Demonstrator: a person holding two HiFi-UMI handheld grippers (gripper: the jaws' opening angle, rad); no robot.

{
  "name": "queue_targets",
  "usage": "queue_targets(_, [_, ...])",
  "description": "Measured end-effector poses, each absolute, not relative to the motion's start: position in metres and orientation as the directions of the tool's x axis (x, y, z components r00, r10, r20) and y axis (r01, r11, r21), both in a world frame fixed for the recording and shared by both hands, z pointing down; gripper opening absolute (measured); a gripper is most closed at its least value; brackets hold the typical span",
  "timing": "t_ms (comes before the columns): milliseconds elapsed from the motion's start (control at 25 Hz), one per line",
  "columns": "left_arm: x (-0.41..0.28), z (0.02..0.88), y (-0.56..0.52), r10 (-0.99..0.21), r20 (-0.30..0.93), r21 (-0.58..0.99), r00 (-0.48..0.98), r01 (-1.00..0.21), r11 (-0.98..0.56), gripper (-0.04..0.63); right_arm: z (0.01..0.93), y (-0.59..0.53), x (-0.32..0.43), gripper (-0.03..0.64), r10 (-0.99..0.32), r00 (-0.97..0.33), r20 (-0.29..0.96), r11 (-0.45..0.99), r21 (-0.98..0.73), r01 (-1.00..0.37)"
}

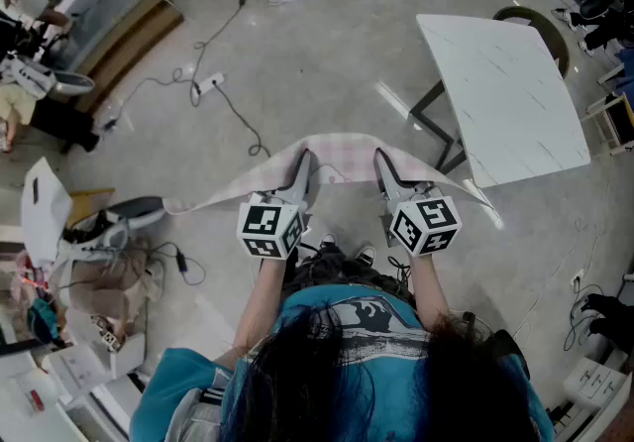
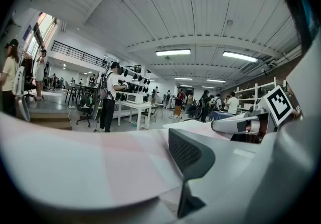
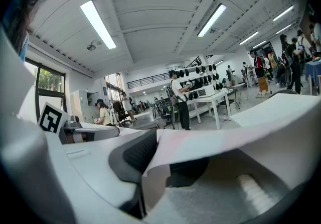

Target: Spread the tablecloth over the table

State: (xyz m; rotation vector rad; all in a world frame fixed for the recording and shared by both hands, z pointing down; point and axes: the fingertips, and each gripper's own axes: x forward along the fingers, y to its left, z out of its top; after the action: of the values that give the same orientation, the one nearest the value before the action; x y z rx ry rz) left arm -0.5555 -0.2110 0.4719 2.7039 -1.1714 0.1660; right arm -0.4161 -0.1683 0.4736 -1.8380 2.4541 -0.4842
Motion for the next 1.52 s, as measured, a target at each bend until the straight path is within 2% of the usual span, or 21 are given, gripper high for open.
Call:
queue_targets(840, [-0.521, 0.474, -0.169, -0.700, 0.178, 0.103, 0.692, -0.720, -0.686, 0.092, 0.483, -0.123, -0.382, 0.060, -0.930, -0.334, 0.150, 0.272, -0.331, -0.904])
queue_targets(1160, [-0.510, 0.456, -0.189, -0.692, 0.173, 0.045, 0.701, -0.707, -0.706, 0.092, 0.471, -0.141, -0.373, 0.060, -0.934, -0.337, 0.123, 0.278, -0.344, -0.897])
queue_targets(1520, [-0.469, 0.464, -0.261, -0.688, 0.162, 0.065, 0.708, -0.703, -0.708, 0.091, 0.477, -0.211, -0.332, 0.063, -0.928, -0.343, 0.148, 0.277, -0.343, -0.897])
